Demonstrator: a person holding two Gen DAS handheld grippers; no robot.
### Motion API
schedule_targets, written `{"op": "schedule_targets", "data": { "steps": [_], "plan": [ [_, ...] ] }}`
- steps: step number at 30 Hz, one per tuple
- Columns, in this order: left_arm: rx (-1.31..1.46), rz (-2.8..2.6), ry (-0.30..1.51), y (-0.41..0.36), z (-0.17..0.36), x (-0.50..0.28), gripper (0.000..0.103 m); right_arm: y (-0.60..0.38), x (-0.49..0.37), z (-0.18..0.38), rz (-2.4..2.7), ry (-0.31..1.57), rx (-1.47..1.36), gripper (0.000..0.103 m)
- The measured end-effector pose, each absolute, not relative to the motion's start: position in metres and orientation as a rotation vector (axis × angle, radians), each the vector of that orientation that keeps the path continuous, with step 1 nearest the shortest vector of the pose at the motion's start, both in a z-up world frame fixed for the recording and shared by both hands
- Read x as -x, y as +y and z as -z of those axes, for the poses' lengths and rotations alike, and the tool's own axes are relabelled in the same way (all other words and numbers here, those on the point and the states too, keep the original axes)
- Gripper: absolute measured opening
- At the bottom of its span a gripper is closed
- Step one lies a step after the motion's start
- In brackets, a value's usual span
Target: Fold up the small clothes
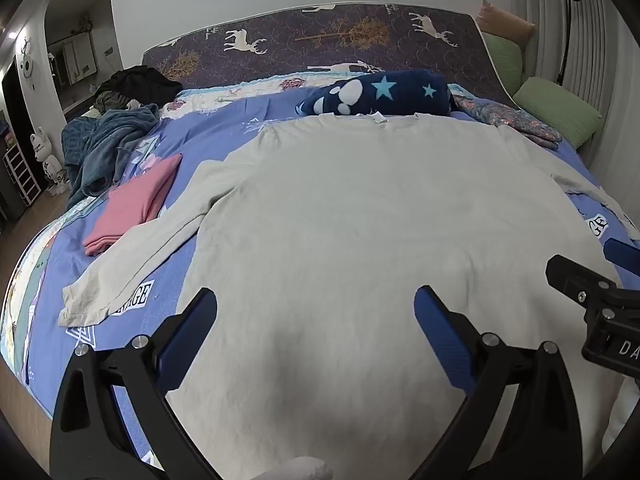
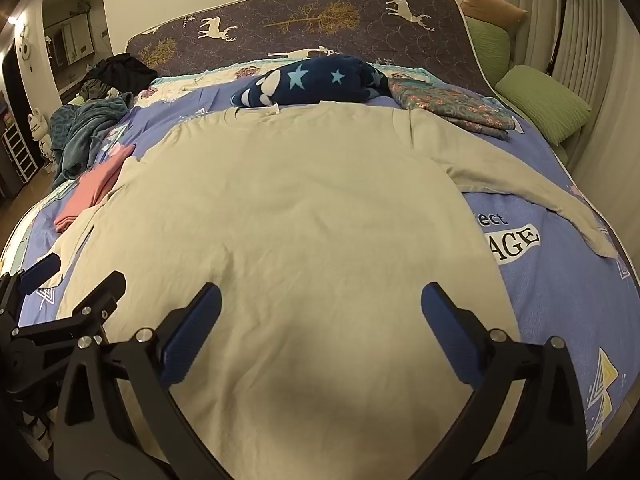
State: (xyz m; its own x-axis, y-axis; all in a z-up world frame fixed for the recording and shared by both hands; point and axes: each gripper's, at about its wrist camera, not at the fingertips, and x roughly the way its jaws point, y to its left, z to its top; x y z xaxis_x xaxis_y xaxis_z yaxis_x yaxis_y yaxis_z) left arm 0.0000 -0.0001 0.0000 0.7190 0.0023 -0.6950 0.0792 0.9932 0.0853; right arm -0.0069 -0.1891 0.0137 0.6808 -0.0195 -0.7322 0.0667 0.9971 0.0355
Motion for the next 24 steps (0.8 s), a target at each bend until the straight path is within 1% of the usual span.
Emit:
{"op": "schedule_targets", "data": {
  "steps": [24],
  "plan": [
    [-0.101, 0.039, 0.776, 0.0016, 0.0037, 0.0001, 0.099, -0.1855, 0.0125, -0.0091, 0.048, 0.828, -0.063, 0.101]
  ]
}}
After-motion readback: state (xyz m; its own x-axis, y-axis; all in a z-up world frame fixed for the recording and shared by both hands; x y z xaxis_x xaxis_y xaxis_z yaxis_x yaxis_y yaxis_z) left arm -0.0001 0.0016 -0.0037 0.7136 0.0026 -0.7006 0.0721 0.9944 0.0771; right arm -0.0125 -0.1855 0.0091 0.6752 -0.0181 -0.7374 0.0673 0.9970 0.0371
